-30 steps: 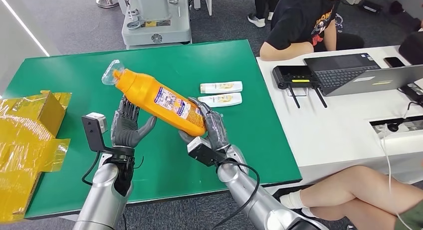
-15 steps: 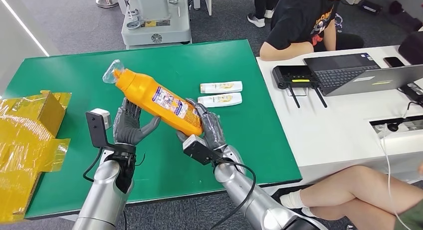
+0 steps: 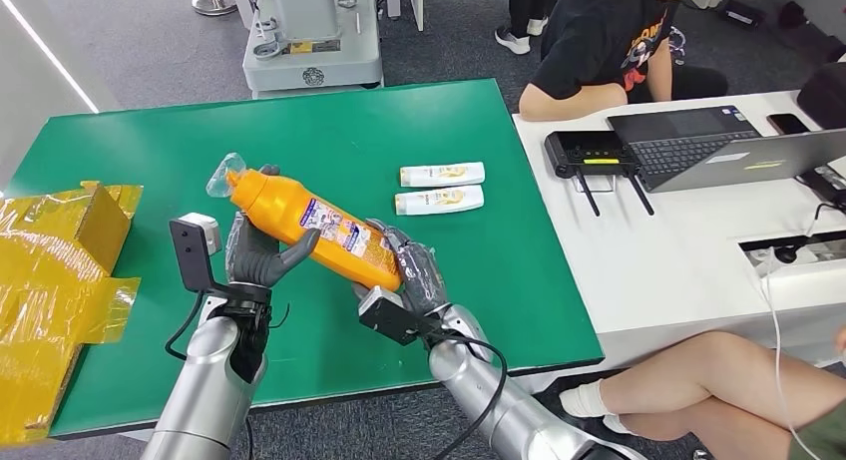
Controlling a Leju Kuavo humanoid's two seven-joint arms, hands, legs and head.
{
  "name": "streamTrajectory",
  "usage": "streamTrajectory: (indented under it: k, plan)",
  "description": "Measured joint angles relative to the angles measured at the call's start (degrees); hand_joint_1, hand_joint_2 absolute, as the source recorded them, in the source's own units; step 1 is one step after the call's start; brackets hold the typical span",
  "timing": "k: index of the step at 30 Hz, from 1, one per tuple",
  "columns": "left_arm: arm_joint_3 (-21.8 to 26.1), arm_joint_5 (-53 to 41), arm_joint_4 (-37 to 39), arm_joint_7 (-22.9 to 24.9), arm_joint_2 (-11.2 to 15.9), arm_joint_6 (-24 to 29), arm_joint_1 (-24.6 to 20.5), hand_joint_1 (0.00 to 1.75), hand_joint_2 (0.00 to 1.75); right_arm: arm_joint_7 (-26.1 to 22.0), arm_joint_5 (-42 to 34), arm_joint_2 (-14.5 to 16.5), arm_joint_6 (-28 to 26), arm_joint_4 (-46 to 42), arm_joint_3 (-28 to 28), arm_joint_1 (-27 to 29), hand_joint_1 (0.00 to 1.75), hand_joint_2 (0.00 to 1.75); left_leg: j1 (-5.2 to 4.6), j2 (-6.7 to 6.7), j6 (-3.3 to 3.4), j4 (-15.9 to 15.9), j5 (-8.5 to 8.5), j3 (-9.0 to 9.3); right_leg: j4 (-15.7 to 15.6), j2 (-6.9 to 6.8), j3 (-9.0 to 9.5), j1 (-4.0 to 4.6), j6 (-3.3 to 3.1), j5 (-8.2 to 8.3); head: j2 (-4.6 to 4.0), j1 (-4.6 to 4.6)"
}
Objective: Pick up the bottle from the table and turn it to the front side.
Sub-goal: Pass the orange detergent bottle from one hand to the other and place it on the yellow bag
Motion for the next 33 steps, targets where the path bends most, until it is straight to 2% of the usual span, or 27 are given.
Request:
streamTrajectory:
  k: [7, 14, 17, 23, 33]
  plan:
    - [0.0, 0.0, 1.1, 0.5, 0.0, -1.2, -0.4, 0.00, 1.75, 0.5, 2.5, -0.1, -1.1, 0.2, 0.0, 0.0, 1.75, 1.75, -0.01, 0.00, 0.00, 0.0, 0.00, 0.00, 0.0, 0.00, 0.00, 0.00, 0.00, 0.00, 0.00, 0.01]
    - [0.0, -0.1, 2.8, 0.9, 0.0, -2.2, -1.2, 0.00, 1.75, 0.3, 8.9, -0.9, -7.2, 0.2, 0.1, -0.5, 1.75, 1.75, -0.01, 0.00, 0.00, 0.0, 0.00, -0.01, 0.0, 0.00, 0.00, -0.01, 0.00, 0.00, 0.00, 0.01]
    - [0.0, 0.1, 3.6, 0.9, 0.0, -2.5, -1.7, 0.00, 1.75, 0.7, 11.7, -1.4, -8.1, 0.2, 0.4, -1.3, 1.75, 1.75, -0.01, 0.01, 0.00, 0.0, 0.00, -0.01, 0.0, 0.01, 0.00, -0.01, 0.00, 0.00, 0.00, 0.00]
    - [0.1, 0.5, 4.8, 0.4, 0.1, -3.0, -2.4, 0.00, 1.75, 0.7, 15.3, -2.7, -6.4, 0.5, 1.1, -3.7, 1.75, 1.75, -0.01, 0.00, -0.02, 0.0, 0.02, -0.01, 0.0, 0.00, 0.01, 0.00, 0.00, 0.01, 0.00, -0.01]
    - [0.1, 0.7, 5.7, 0.2, 0.5, -2.6, -3.1, 0.00, 1.75, 0.0, 15.5, -3.3, -3.9, 2.4, 1.7, -5.8, 1.75, 1.75, -0.01, -0.03, -0.02, 0.0, 0.02, -0.02, 0.0, -0.01, 0.00, 0.00, 0.00, 0.00, 0.00, 0.00]
